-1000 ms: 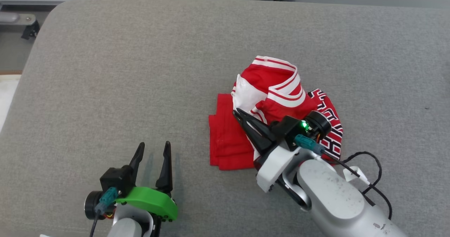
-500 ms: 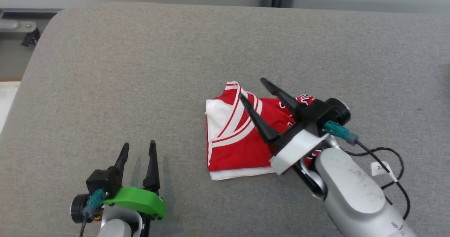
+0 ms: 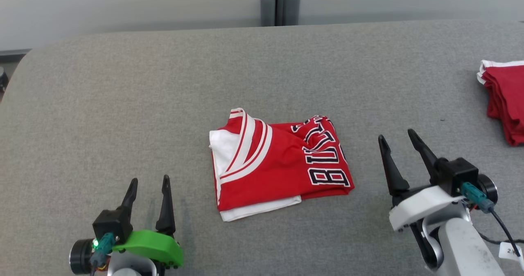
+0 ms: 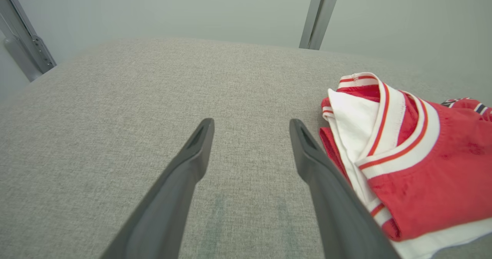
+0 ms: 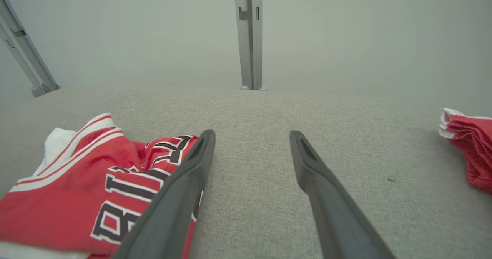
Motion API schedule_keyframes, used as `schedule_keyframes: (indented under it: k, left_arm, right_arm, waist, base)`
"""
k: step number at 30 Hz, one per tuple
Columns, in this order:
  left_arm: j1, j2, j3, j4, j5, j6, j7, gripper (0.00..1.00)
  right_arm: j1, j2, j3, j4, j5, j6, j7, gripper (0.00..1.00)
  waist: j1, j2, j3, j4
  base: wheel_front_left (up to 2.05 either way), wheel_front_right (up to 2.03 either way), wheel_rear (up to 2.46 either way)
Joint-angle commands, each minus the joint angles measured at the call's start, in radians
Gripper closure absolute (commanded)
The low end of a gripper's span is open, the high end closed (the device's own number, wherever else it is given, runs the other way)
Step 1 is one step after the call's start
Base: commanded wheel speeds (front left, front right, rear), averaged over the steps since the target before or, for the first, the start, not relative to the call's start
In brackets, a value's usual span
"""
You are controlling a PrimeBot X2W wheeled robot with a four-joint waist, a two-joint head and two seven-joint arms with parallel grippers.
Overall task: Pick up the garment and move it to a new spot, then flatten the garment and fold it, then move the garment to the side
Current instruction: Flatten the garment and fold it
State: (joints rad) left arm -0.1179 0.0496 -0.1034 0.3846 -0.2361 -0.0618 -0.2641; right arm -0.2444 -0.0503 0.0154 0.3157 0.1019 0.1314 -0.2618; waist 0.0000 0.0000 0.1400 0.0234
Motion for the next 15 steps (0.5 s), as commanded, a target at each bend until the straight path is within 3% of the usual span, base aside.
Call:
schedule_keyframes:
  k: [1,8,15]
  left_arm:
    - [0.025,0.004,0.007,-0.006,0.008,-0.002,0.000,0.00]
    - [0.096,0.004,0.002,-0.020,0.011,0.007,0.000,0.00]
    - [0.100,0.004,-0.015,-0.020,0.010,0.006,0.000,0.00]
  right_arm:
    - [0.036,-0.002,-0.012,0.006,-0.002,-0.002,-0.004,0.00]
    - [0.124,-0.002,-0.046,0.030,0.019,-0.002,-0.004,0.00]
    - [0.107,-0.003,-0.035,0.032,0.006,-0.002,-0.004,0.00]
  waist:
    - [0.0000,0.0000,-0.029,-0.026]
    - [0.0000,0.0000,-0.056,-0.041]
    - [0.0000,0.0000,-0.055,-0.025]
  base:
    - [0.00,0.00,0.00]
    - [0.00,0.00,0.00]
    - [0.00,0.00,0.00]
